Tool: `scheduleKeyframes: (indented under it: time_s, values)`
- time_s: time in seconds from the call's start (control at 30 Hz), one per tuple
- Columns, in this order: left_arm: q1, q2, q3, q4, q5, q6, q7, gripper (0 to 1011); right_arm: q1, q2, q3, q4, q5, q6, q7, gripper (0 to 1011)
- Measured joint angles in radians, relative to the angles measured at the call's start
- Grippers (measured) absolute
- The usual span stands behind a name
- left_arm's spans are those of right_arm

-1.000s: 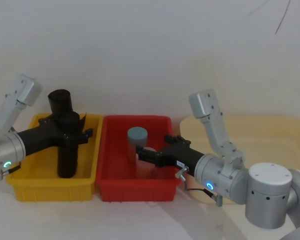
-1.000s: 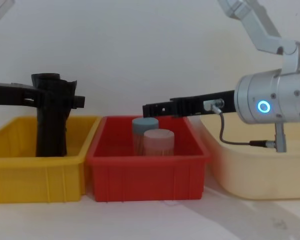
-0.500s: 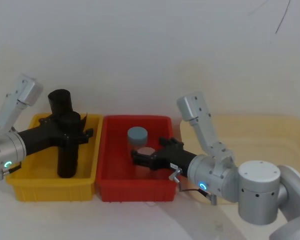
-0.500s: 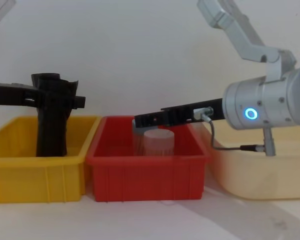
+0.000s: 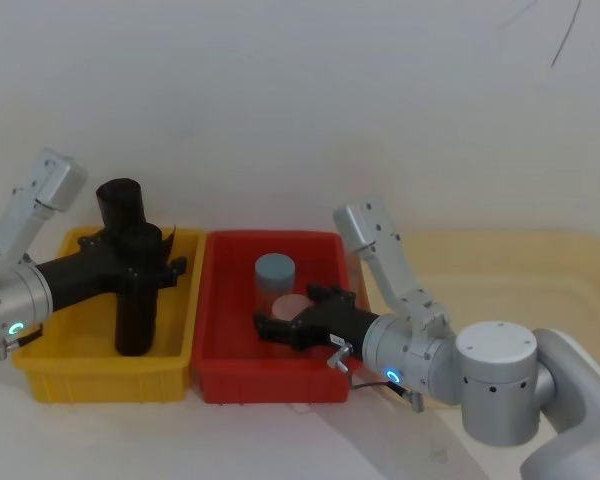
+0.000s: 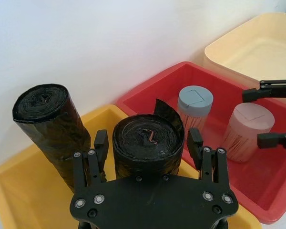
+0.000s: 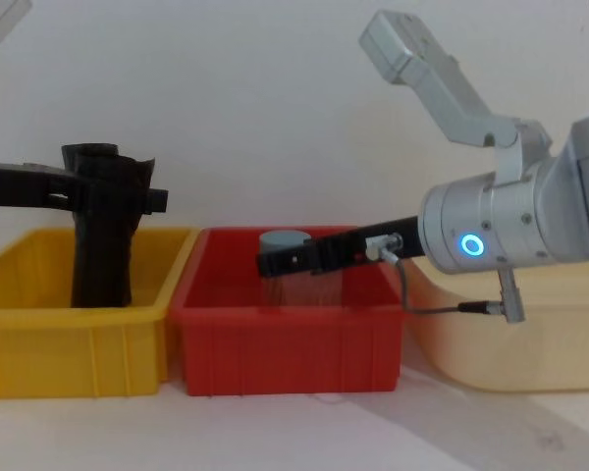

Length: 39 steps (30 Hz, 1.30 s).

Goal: Pick up the garbage bag with the one hand and transfer it to the other hand.

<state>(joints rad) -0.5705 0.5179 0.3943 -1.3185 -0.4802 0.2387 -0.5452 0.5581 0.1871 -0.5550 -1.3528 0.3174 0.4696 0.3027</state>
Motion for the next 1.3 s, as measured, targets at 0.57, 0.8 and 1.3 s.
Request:
scheduleKeyframes:
  time_s: [0.57, 0.8, 1.3]
  values:
    - [0.0, 0.0, 0.0, 0.0, 0.0, 0.0, 0.0, 1001, 0.019, -0.004, 0.001, 0.062, -0.028, -0.016, 0.007, 999]
    - [0.0, 0.0, 0.0, 0.0, 0.0, 0.0, 0.0, 968, 0.021, -0.004, 0.003, 0.07, -0.031, -0.017, 0.013, 945]
    - [0.0, 0.0, 0.0, 0.0, 0.0, 0.0, 0.0, 557, 0.022, -0.004, 0.005, 0.078, -0.035, -0.017, 0.019, 650]
